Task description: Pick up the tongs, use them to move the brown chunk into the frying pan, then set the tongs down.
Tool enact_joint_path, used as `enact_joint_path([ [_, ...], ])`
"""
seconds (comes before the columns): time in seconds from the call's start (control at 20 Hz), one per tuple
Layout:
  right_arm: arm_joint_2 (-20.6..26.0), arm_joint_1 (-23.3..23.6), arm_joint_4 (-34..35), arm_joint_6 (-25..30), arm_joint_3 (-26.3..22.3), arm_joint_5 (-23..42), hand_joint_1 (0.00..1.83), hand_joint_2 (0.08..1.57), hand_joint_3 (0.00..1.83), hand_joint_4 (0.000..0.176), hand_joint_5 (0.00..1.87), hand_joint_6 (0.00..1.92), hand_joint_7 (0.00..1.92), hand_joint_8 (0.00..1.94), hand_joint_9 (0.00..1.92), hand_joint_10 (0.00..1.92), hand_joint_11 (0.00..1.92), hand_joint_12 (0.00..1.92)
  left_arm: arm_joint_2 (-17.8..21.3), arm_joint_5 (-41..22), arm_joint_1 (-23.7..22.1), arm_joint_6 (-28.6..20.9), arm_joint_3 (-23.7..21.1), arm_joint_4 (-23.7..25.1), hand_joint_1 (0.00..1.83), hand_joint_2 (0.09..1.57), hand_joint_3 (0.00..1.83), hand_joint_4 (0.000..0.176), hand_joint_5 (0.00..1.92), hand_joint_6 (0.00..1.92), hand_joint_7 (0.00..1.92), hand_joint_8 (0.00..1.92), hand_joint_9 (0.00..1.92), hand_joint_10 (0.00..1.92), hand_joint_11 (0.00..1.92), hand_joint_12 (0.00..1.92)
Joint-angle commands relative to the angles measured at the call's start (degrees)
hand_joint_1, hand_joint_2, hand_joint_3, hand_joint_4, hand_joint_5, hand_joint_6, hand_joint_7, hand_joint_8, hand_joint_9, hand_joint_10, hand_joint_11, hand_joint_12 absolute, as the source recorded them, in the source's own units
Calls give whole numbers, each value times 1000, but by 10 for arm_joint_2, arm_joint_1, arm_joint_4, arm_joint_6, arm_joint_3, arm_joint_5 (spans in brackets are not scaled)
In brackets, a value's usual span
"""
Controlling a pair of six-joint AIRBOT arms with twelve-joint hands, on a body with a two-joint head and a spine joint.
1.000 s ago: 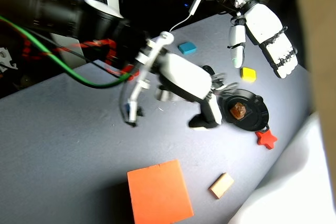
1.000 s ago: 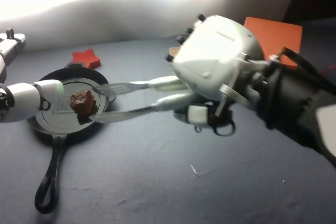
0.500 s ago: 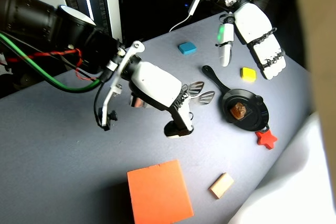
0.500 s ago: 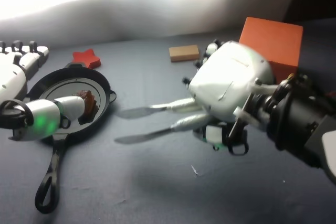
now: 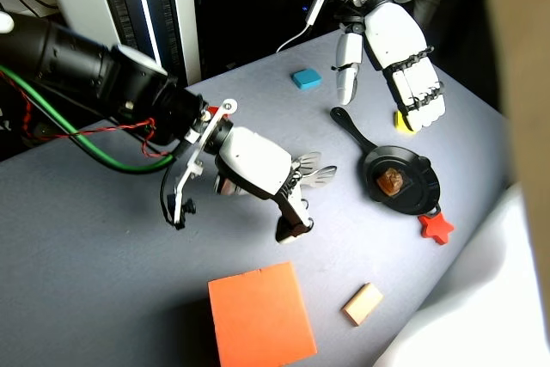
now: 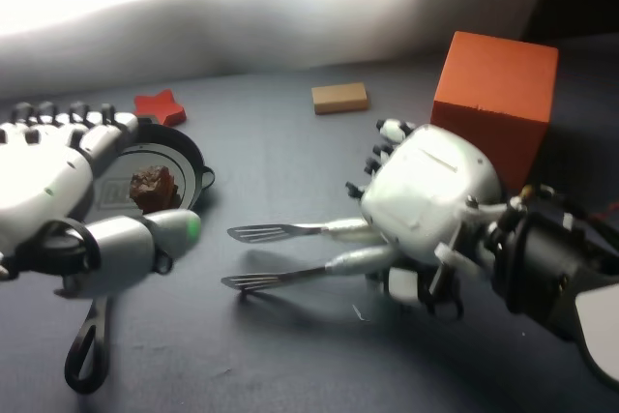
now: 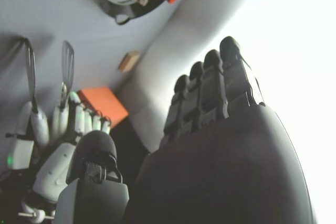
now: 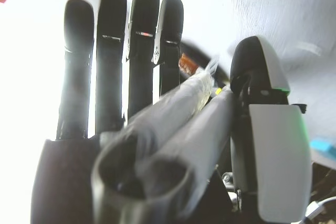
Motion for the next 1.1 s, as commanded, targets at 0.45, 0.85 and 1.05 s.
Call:
enact_joint_path([
  [0.45, 15, -36, -58, -19, -13, -52, 220, 1051, 0, 0, 169, 1, 216, 1, 187, 1, 0, 665, 0, -53, -8, -7, -15, 45, 0, 1222, 3, 0, 14, 2, 31, 1, 22, 0, 0, 67],
  [0.85, 75, -30, -54, -22, -110, -47, 175, 1034, 0, 0, 187, 0, 247, 0, 227, 5, 0, 826, -1, -56, -14, -4, -15, 45, 0, 1220, 0, 0, 0, 0, 5, 3, 0, 0, 1, 2],
  [1.05, 96, -19, -40, -40, -142, -43, 146, 1026, 0, 0, 178, 2, 247, 3, 231, 5, 0, 829, -1, -55, -18, -3, -15, 45, 0, 1216, 0, 0, 13, 4, 18, 6, 11, 4, 14, 8],
])
